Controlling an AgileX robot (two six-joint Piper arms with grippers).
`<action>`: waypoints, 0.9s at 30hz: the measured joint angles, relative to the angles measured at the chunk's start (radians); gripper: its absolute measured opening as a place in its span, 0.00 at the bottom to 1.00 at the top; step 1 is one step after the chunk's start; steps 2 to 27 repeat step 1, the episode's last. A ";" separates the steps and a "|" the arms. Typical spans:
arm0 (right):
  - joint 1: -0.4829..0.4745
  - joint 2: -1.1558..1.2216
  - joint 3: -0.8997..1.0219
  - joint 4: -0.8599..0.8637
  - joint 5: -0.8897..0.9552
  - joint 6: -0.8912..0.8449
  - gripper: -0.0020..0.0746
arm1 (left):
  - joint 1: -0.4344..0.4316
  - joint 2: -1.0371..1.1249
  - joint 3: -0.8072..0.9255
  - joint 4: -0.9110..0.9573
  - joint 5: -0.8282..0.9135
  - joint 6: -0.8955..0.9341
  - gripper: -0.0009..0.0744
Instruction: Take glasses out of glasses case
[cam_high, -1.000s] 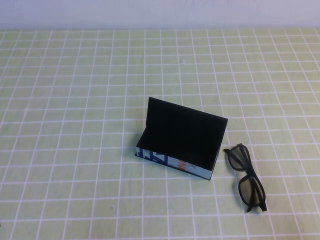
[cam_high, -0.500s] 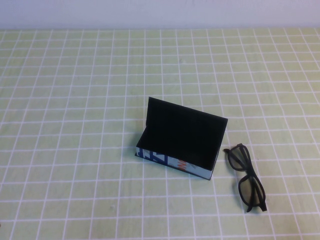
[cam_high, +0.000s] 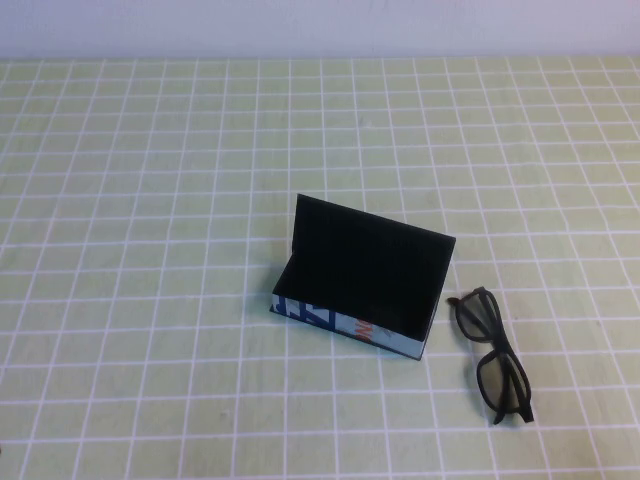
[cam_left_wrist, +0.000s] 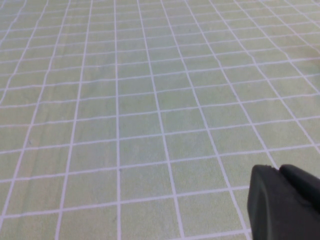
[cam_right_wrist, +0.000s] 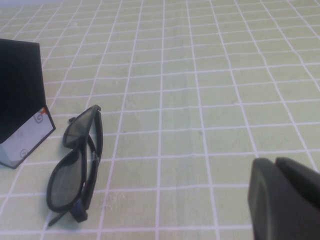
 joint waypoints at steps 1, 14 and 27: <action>0.000 0.000 0.000 0.000 0.000 0.000 0.00 | 0.000 0.000 0.000 0.000 0.000 0.000 0.01; 0.000 0.000 0.000 0.000 0.000 0.000 0.00 | 0.000 0.000 0.000 0.000 0.000 0.000 0.01; 0.000 0.000 0.000 0.000 0.000 0.000 0.00 | 0.000 0.000 0.000 0.000 0.000 0.000 0.01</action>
